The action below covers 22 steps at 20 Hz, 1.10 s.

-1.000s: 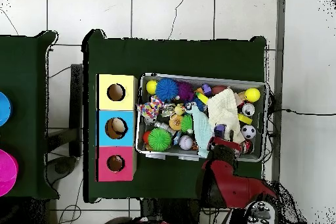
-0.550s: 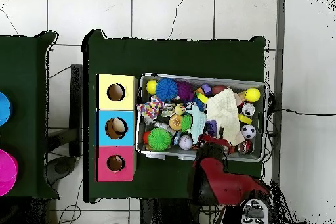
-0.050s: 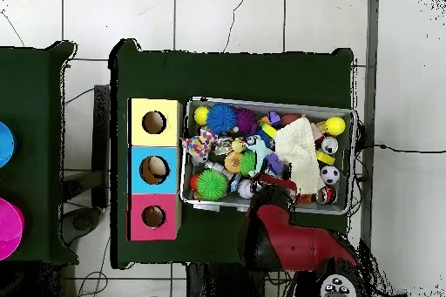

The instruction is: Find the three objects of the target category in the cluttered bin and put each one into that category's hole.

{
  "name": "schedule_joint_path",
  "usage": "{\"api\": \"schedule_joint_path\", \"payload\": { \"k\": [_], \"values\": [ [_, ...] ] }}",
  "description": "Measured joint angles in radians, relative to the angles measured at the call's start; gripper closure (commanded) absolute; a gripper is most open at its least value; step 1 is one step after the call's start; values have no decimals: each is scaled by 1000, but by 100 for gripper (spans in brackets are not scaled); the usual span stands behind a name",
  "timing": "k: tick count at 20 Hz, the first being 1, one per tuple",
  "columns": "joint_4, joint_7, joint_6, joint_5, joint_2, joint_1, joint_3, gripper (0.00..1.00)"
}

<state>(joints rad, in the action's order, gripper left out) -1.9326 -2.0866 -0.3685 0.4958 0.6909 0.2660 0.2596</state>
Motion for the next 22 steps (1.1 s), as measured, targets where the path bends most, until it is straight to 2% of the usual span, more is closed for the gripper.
{"api": "schedule_joint_path", "payload": {
  "k": [5,11,22],
  "values": [
    [-12,0,31,-1,45,19,-74,0],
    [-19,0,31,-20,53,31,-137,0],
    [-13,0,30,-67,48,1,-160,0]
  ]
}}
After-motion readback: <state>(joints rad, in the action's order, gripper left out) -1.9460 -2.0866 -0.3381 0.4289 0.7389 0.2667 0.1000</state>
